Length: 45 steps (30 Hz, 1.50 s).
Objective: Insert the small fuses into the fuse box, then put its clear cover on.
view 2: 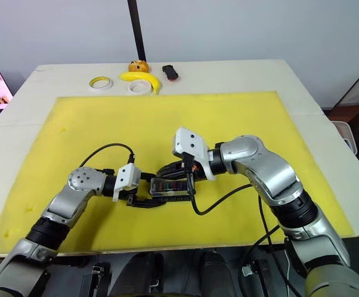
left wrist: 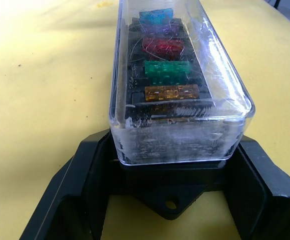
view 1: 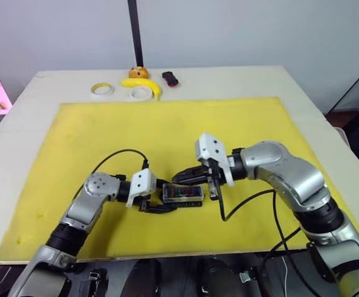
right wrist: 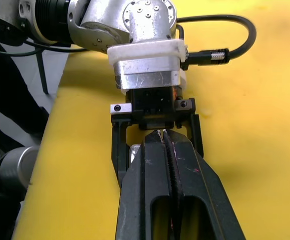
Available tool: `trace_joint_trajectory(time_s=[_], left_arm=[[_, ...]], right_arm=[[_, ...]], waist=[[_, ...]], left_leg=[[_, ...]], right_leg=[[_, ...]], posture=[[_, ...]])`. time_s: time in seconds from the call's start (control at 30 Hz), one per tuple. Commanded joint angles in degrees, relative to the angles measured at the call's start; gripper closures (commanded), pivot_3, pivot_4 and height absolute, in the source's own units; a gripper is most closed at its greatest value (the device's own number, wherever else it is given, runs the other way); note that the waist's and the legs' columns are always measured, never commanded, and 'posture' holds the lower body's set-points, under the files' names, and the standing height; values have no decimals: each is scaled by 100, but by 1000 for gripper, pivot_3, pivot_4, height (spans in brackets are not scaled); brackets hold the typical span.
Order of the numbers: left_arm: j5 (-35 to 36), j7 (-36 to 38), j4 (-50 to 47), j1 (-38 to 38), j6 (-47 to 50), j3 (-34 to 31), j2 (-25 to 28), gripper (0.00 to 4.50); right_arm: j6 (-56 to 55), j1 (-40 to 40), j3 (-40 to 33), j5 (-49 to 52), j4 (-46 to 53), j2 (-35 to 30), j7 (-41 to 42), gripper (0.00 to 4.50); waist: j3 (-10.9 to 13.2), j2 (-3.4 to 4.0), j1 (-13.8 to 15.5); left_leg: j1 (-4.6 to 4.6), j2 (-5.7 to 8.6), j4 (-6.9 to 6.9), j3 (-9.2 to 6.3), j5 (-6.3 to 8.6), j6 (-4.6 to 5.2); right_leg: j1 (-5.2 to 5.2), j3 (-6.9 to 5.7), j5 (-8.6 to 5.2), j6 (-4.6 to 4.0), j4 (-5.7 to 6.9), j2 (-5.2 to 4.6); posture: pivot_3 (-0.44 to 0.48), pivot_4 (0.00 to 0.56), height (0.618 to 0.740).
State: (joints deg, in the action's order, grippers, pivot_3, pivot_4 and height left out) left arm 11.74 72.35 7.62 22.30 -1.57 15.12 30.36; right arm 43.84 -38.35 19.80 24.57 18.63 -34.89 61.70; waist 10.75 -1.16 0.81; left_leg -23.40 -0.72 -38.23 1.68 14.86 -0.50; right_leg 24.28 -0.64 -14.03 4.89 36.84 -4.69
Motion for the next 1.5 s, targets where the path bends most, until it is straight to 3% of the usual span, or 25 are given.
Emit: trace_joint_trajectory(time_s=[0.03,0.13,0.57,0.87,0.97,1.17,1.47,1.5], left_arm=[[-230,-210,29,11,70,89,-34,1940],[-247,-214,17,7,69,91,-51,1940],[-260,-264,-39,-14,124,43,-8,1940],[-300,-330,-126,-24,271,54,21,1940],[-245,-408,-137,29,308,-20,-28,1940],[-175,-543,124,332,303,-136,-178,1940],[-343,-288,193,322,641,91,82,1940],[-342,-263,207,332,678,88,107,912]], right_arm=[[-348,309,851,-820,-635,-164,4,4446],[-586,421,1176,-1268,-1094,-235,-21,4446],[-642,291,954,-1175,-1076,-173,116,4446],[-94,-60,-164,-149,-401,5,142,4446],[54,-125,-587,55,-140,-344,263,4446],[-123,337,-1002,55,222,-1362,583,4446],[-149,848,-1351,60,424,-1763,434,4446],[-148,876,-1368,50,443,-1769,400,4500]], waist=[[0,1,-2],[-56,13,-21],[-100,10,-17],[-99,12,-6],[-98,13,6],[-95,9,0],[-93,12,-48],[-93,12,-57]], left_leg=[[0,0,0,0,0,0],[9,0,1,7,0,0],[78,-14,22,-3,6,5],[50,-16,22,-4,6,5],[-4,-12,15,-5,5,6],[-12,-5,14,-5,5,8],[-12,-24,22,-1,6,8],[-12,-24,22,-1,6,8]], right_leg=[[0,0,-2,-3,0,0],[-4,4,-3,-6,1,2],[-94,-14,-7,-19,-59,-1],[-71,-17,-3,-24,-62,-24],[-19,-17,6,-23,-62,-29],[-19,-25,8,-21,-73,-31],[-3,-20,9,-19,-67,15],[-3,-19,9,-19,-67,15]], posture=[[0,150,740],[0,150,740],[0,150,740],[0,150,740],[0,150,740],[0,150,740],[0,150,740],[0,150,740]])
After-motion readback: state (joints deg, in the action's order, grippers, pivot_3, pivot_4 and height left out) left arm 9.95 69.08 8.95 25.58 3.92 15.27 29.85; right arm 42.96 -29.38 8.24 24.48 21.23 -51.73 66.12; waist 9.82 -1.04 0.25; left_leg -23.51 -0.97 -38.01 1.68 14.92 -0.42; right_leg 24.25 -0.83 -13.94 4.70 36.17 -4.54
